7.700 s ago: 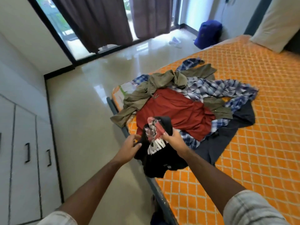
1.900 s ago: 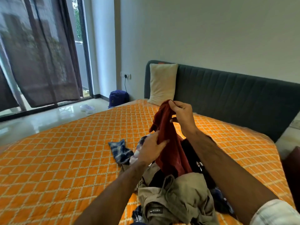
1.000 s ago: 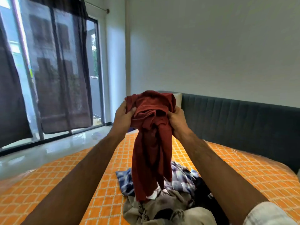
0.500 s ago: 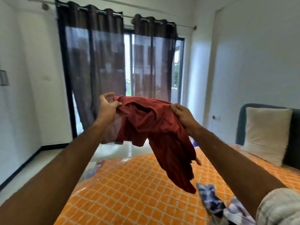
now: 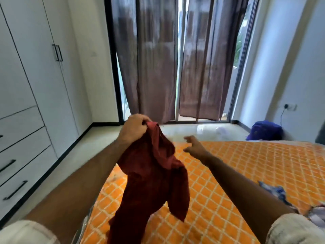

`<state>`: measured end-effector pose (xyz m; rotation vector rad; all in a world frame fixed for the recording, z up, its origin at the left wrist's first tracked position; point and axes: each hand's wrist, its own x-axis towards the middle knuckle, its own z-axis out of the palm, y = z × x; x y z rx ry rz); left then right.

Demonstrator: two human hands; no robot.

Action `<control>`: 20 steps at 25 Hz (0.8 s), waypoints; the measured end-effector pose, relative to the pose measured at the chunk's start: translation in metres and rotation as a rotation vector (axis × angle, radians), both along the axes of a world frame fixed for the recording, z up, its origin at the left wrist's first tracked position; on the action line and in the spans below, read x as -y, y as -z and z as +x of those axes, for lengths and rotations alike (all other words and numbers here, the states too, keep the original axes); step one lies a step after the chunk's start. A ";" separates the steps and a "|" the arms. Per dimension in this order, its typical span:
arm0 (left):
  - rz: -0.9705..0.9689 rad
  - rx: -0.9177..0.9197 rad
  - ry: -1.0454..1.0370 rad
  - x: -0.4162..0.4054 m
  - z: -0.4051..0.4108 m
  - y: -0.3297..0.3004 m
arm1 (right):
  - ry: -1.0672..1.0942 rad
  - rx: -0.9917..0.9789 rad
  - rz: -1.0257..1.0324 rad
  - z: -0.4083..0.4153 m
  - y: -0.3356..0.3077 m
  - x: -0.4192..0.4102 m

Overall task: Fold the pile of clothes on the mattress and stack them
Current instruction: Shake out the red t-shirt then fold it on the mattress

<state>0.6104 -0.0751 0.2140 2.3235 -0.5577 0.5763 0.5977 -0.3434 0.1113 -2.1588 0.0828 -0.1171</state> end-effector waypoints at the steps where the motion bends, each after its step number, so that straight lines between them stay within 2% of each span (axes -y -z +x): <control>1: 0.091 -0.075 -0.059 -0.004 0.007 0.029 | -0.115 -0.116 -0.053 -0.004 0.027 -0.009; 3: 0.225 -0.264 -0.122 -0.008 0.017 0.083 | -0.350 -0.325 -0.184 -0.013 0.074 -0.027; 4: 0.264 -0.308 -0.143 -0.010 0.019 0.103 | -0.398 -0.362 -0.259 -0.012 0.097 -0.035; 7: 0.283 -0.251 -0.222 -0.019 0.029 0.131 | -0.383 -0.309 -0.365 -0.007 0.151 -0.051; 9: 0.197 -0.267 -0.201 -0.024 0.038 0.138 | -0.278 -0.292 -0.226 0.003 0.181 -0.060; 11: 0.080 -0.330 -0.108 -0.026 0.040 0.140 | -0.178 -0.299 0.035 0.018 0.199 -0.068; 13: -0.018 -0.399 0.000 -0.028 0.038 0.141 | -0.153 -0.386 0.318 0.035 0.207 -0.075; 15: -0.080 -0.434 0.052 -0.033 0.042 0.140 | -0.214 -0.475 0.500 0.045 0.203 -0.084; 17: -0.112 -0.462 0.054 -0.042 0.047 0.136 | -0.239 -0.430 0.638 0.048 0.189 -0.087; 20: -0.146 -0.576 0.108 -0.055 0.043 0.114 | -0.160 -0.225 0.752 0.052 0.139 -0.059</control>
